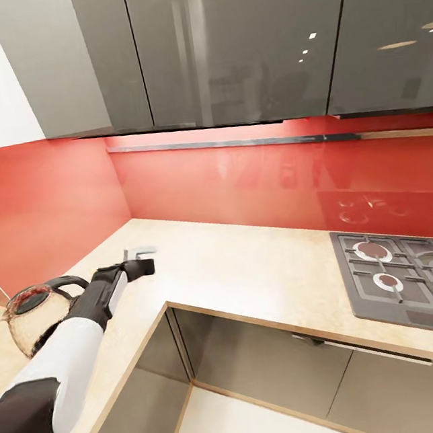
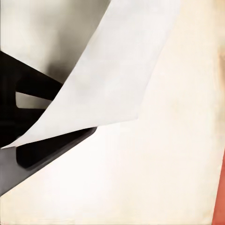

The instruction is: Set up a coffee station on the kitchen countertop: keep the coffee maker on the countertop, move the bottle of coffee from the kitchen shelf to the counter next to the coffee maker, place a paper coffee filter on top of the coffee maker, put the saucer next to the coffee maker with the coffee cup on the saucer, and place the electric kettle next to the coffee maker.

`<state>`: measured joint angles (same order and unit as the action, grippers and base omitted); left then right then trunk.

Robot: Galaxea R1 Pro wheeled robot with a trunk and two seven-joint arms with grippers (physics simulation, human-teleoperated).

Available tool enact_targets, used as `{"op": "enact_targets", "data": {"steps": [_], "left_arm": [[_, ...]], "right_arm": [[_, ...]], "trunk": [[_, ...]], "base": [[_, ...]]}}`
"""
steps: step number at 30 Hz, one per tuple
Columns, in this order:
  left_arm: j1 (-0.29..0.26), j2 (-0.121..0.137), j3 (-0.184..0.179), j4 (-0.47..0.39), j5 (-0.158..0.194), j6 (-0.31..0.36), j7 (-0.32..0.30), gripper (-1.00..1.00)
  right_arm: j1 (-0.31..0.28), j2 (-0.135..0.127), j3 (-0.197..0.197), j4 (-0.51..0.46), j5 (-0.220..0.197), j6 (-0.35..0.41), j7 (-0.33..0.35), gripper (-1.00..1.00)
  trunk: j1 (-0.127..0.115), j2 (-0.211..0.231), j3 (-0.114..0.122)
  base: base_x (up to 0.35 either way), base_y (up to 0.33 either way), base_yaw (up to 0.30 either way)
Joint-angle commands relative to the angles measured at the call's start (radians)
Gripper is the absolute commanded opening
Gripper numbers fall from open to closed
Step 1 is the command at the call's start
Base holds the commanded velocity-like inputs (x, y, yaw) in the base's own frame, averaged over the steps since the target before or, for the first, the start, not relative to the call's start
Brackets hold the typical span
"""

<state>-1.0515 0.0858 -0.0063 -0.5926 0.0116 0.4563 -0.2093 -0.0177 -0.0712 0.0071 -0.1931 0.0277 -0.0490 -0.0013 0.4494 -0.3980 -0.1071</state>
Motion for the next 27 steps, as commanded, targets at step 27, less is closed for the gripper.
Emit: {"op": "enact_targets", "data": {"steps": [27], "left_arm": [[-0.053, 0.069, -0.106, -0.271, -0.039, 0.275, -0.312, -1.0]], "right_arm": [[-0.001, -0.009, -0.007, -0.08, -0.098, -0.002, -0.002, 1.0]], "trunk": [[0.001, -0.002, -0.002]], "base": [[-0.018, -0.047, -0.005]]}}
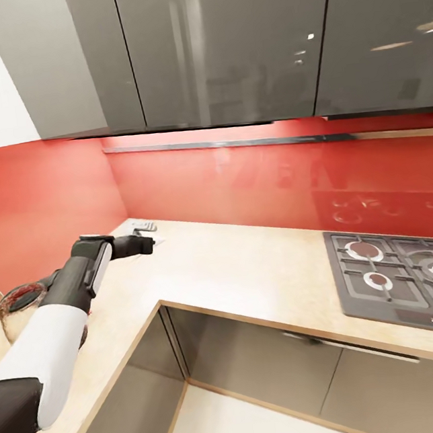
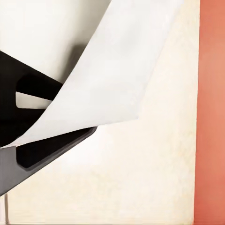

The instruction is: Set up a coffee station on the kitchen countertop: keep the coffee maker on the countertop, move the bottle of coffee from the kitchen shelf to the counter next to the coffee maker, place a paper coffee filter on top of the coffee maker, put the saucer next to the coffee maker with the coffee cup on the saucer, and place the electric kettle next to the coffee maker.

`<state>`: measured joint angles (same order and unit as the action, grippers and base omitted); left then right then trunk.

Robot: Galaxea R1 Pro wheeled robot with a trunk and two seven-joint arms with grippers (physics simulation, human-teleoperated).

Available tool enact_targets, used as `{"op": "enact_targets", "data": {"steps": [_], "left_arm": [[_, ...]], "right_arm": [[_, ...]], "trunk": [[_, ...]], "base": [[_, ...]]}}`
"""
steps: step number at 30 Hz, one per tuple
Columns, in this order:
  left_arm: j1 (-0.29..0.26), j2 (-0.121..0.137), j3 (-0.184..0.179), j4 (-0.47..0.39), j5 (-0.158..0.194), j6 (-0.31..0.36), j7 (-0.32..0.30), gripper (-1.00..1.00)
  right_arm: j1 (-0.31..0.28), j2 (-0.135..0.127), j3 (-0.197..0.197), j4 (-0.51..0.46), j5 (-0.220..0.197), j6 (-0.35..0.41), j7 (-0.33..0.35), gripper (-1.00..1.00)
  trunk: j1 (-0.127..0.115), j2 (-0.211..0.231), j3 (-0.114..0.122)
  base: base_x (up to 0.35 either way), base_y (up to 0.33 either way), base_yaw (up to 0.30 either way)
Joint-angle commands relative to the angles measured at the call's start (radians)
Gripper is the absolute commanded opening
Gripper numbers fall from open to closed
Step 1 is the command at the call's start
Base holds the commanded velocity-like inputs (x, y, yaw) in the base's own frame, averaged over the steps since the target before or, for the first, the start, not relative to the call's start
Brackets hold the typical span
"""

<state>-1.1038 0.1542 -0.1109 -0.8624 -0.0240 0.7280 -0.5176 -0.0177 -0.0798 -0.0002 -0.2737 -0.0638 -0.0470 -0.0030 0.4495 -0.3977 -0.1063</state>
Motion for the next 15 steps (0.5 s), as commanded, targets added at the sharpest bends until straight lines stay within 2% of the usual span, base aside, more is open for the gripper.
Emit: {"op": "enact_targets", "data": {"steps": [1, 6, 15], "left_arm": [[-0.001, 0.001, -0.002, -0.001, -0.003, 0.004, -0.004, -1.0], [0.001, 0.0, -0.003, -0.001, -0.004, 0.002, -0.003, -1.0], [0.001, -0.001, -0.004, -0.002, -0.005, 0.002, -0.002, -1.0]], "right_arm": [[-0.001, 0.0, 0.0, 0.001, -0.007, -0.004, -0.001, 1.0], [-0.001, 0.0, 0.0, 0.001, -0.007, -0.004, -0.001, 1.0], [-0.001, 0.0, 0.0, 0.002, -0.007, -0.004, -0.001, 1.0]], "trunk": [[0.0, -0.002, -0.002], [0.0, -0.002, -0.002], [0.0, -0.002, 0.006]], "base": [[-0.093, -0.239, 0.05], [-0.103, -0.246, 0.121], [-0.123, -0.25, 0.206]]}}
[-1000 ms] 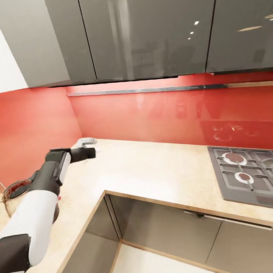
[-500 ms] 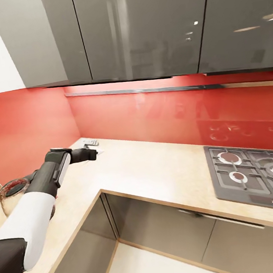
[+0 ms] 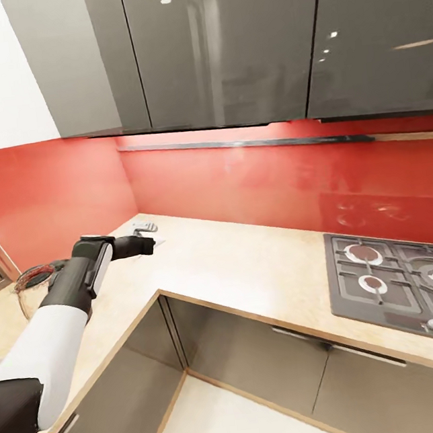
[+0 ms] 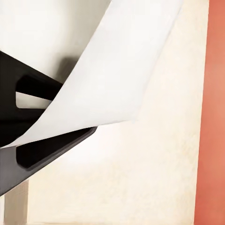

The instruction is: Set up a coffee station on the kitchen countertop: keep the coffee maker on the countertop, move the bottle of coffee from the kitchen shelf to the counter next to the coffee maker, place a paper coffee filter on top of the coffee maker, put the saucer next to the coffee maker with the coffee cup on the saucer, and place the electric kettle next to the coffee maker.

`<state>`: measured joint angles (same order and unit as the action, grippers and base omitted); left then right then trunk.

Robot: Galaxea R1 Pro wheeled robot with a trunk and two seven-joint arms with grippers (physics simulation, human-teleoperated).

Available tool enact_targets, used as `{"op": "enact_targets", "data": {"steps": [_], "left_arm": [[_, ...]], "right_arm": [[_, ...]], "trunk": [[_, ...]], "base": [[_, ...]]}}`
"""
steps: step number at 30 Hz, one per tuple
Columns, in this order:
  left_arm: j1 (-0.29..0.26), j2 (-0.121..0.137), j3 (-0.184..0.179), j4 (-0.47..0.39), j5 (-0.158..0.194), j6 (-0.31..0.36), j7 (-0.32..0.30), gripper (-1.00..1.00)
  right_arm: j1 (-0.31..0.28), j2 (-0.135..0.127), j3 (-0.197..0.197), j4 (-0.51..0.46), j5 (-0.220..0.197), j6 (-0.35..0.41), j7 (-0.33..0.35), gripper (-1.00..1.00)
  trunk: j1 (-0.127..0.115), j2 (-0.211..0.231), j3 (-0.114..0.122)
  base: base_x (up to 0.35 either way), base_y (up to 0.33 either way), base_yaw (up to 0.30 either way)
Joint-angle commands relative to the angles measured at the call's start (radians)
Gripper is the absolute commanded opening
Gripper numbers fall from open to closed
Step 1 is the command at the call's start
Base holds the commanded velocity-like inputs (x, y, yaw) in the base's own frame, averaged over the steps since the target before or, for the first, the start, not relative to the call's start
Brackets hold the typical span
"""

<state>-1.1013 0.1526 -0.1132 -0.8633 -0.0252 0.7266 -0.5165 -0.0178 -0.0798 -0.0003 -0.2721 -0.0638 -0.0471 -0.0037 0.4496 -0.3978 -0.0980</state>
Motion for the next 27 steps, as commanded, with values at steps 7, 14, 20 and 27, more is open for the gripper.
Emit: {"op": "enact_targets", "data": {"steps": [7, 14, 20, 27], "left_arm": [[0.0, -0.006, -0.003, -0.001, -0.004, 0.004, -0.002, -1.0], [0.0, -0.006, -0.003, -0.001, -0.004, 0.003, -0.001, -1.0], [0.0, -0.008, -0.003, -0.001, -0.004, 0.002, 0.0, -1.0], [0.001, -0.008, -0.003, -0.001, -0.004, 0.002, 0.0, -1.0]], "right_arm": [[-0.001, 0.0, 0.0, 0.001, -0.007, -0.004, -0.001, 1.0], [-0.001, 0.0, 0.0, 0.001, -0.007, -0.004, -0.001, 1.0], [-0.001, 0.0, 0.0, 0.0, -0.007, -0.004, -0.001, 1.0], [-0.001, 0.0, 0.0, -0.001, -0.007, -0.004, -0.001, 1.0]], "trunk": [[0.0, -0.002, 0.004], [0.0, -0.002, 0.008], [0.0, -0.002, 0.008], [0.0, -0.002, 0.009]], "base": [[-0.162, -0.244, 0.215], [-0.244, -0.207, 0.166], [-0.261, -0.198, 0.017], [-0.263, -0.197, 0.198]]}}
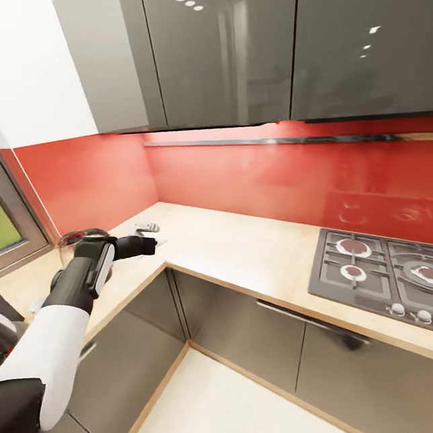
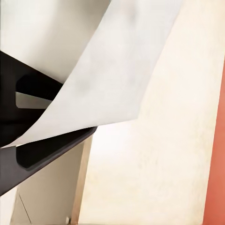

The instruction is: Set up a coffee station on the kitchen countertop: keep the coffee maker on the countertop, move the bottle of coffee from the kitchen shelf to the counter next to the coffee maker, place a paper coffee filter on top of the coffee maker, put the saucer next to the coffee maker with the coffee cup on the saucer, and place the electric kettle next to the coffee maker.

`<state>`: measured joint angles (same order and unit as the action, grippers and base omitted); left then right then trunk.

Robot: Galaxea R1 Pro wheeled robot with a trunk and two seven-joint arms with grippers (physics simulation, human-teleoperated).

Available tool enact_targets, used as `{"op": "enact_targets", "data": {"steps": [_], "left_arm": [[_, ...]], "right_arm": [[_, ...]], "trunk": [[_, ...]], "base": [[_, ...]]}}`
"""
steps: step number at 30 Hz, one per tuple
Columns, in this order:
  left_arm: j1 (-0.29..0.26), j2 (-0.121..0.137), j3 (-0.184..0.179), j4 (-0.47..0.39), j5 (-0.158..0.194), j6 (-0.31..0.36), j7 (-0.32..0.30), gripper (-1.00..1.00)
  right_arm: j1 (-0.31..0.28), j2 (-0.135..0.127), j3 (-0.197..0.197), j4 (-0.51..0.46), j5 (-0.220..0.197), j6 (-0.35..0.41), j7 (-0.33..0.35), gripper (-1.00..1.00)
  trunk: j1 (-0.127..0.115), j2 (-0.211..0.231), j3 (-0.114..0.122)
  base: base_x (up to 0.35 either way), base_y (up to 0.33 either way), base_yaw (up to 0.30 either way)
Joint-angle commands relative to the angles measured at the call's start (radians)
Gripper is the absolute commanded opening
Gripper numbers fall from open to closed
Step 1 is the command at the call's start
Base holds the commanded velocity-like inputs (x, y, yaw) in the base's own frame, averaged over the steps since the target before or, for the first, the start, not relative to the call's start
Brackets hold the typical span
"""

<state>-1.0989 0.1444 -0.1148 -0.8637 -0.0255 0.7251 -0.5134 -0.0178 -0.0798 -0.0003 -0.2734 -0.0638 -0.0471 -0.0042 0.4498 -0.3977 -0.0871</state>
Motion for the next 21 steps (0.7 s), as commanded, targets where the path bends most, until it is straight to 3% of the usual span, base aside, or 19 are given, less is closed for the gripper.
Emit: {"op": "enact_targets", "data": {"steps": [1, 8, 15, 16, 21], "left_arm": [[-0.001, 0.0, -0.001, -0.001, -0.004, 0.003, -0.004, -1.0], [-0.003, 0.007, 0.0, -0.001, -0.003, 0.004, -0.005, -1.0], [-0.017, 0.011, 0.003, -0.001, 0.001, 0.016, -0.011, -1.0], [-0.067, 0.012, 0.004, -0.009, 0.006, 0.091, -0.018, -1.0], [-0.185, 0.021, 0.006, -0.035, 0.0, 0.223, -0.11, -1.0]], "right_arm": [[-0.001, 0.0, 0.0, 0.0, -0.007, -0.004, 0.0, 1.0], [-0.001, 0.0, 0.0, 0.001, -0.007, -0.004, 0.0, 1.0], [-0.001, 0.0, 0.0, -0.001, -0.008, -0.004, 0.001, 1.0], [-0.001, 0.001, 0.001, 0.0, -0.007, -0.004, 0.0, 1.0], [-0.001, 0.004, 0.003, 0.002, -0.004, -0.004, 0.0, 1.0]], "trunk": [[0.0, -0.002, -0.002], [0.0, -0.002, 0.0], [0.0, -0.002, 0.0], [0.0, -0.002, 0.0], [0.0, -0.002, 0.0]], "base": [[-0.268, -0.187, 0.243], [-0.169, -0.083, 0.215], [-0.008, -0.003, 0.018], [0.0, 0.0, 0.0], [0.0, 0.0, 0.0]]}}
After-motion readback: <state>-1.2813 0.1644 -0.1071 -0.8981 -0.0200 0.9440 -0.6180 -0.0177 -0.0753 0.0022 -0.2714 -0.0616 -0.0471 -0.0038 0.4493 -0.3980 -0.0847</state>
